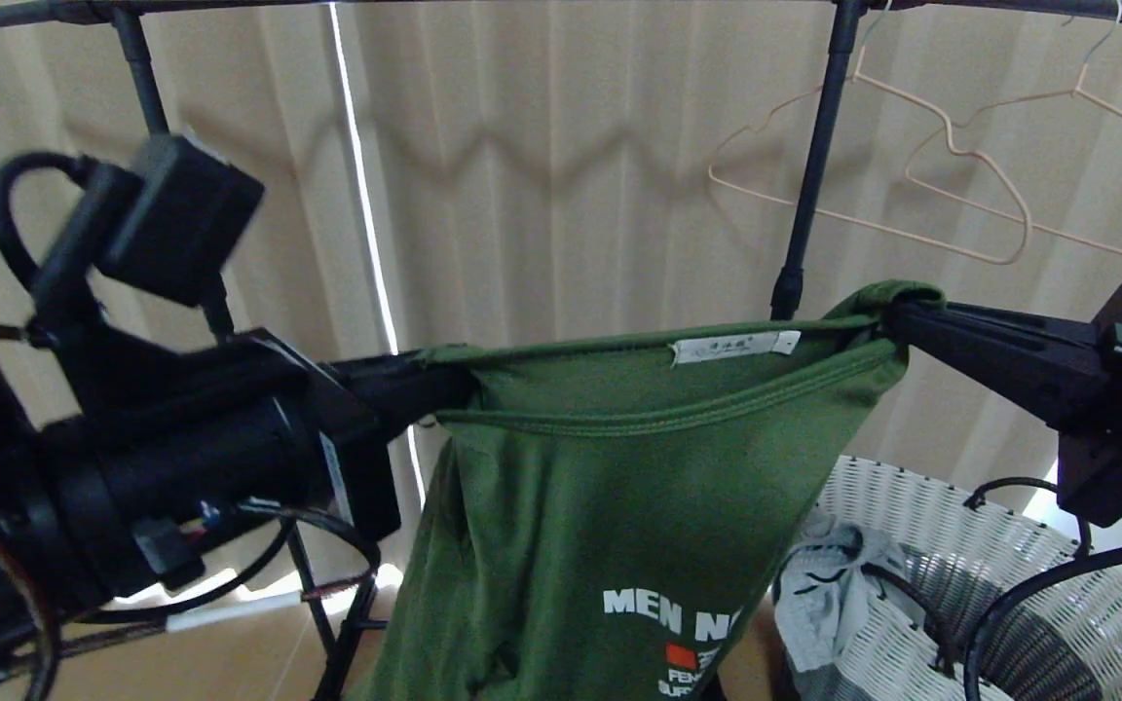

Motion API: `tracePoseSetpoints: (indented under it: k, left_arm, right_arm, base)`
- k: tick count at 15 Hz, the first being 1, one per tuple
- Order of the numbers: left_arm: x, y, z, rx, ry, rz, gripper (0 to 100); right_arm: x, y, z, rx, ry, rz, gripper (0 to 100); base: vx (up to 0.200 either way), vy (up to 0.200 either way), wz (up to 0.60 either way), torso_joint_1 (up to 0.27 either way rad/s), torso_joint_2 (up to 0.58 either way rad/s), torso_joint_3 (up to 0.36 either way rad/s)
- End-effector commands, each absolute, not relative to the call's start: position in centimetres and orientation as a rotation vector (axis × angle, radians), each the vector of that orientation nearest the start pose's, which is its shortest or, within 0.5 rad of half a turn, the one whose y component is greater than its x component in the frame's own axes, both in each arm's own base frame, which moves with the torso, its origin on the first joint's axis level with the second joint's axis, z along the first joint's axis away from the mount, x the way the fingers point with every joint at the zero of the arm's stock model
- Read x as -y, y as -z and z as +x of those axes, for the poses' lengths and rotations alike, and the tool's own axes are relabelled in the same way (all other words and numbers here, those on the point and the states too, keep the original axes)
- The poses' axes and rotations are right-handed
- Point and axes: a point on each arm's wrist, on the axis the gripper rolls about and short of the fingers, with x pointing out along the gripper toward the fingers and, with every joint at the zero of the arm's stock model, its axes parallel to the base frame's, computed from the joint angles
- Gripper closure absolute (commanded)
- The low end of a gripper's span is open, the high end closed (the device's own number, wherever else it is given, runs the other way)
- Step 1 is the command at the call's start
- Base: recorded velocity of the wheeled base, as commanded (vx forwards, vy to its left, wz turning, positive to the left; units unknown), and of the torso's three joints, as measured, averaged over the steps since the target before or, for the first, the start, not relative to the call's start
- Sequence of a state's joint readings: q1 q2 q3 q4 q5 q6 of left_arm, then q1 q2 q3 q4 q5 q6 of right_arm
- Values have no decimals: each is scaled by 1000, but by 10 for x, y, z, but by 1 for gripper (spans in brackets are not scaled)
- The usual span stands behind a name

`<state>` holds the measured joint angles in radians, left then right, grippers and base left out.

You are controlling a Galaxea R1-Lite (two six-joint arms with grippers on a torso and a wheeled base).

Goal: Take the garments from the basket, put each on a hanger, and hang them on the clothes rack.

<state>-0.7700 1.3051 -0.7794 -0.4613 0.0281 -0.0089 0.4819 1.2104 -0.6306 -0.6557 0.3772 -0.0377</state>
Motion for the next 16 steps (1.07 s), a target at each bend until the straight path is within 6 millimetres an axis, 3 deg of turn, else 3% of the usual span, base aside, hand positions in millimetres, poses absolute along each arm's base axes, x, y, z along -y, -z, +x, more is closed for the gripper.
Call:
tracePoseSetpoints:
  k: [1, 3, 5, 8, 11, 16]
  left_arm:
    - [141, -316, 150, -2, 742, -9, 100]
    - [138, -333, 154, -50, 716, 9, 100]
    - [134, -336, 155, -84, 697, 22, 100]
    - [132, -332, 154, -90, 696, 42, 100]
    - [133, -324, 155, -109, 696, 48, 100]
    - [120, -310, 139, -77, 699, 96, 100]
  right_arm:
    - [-96, -249, 167, 59, -852, -34, 100]
    - [-97, -246, 175, 41, -840, -33, 100]
    - [-94, -253, 179, 85, -816, -34, 100]
    - [-92, -270, 181, 143, -803, -32, 100]
    - [-92, -271, 181, 149, -802, -31, 100]
    - [-89, -276, 181, 170, -786, -27, 100]
  base:
    - [0, 0, 0, 0, 0, 0]
    - [0, 0, 0, 0, 0, 0]
    - [0, 0, 0, 0, 0, 0]
    - [0, 0, 0, 0, 0, 0]
    - [0, 0, 0, 0, 0, 0]
    - [0, 0, 0, 0, 0, 0]
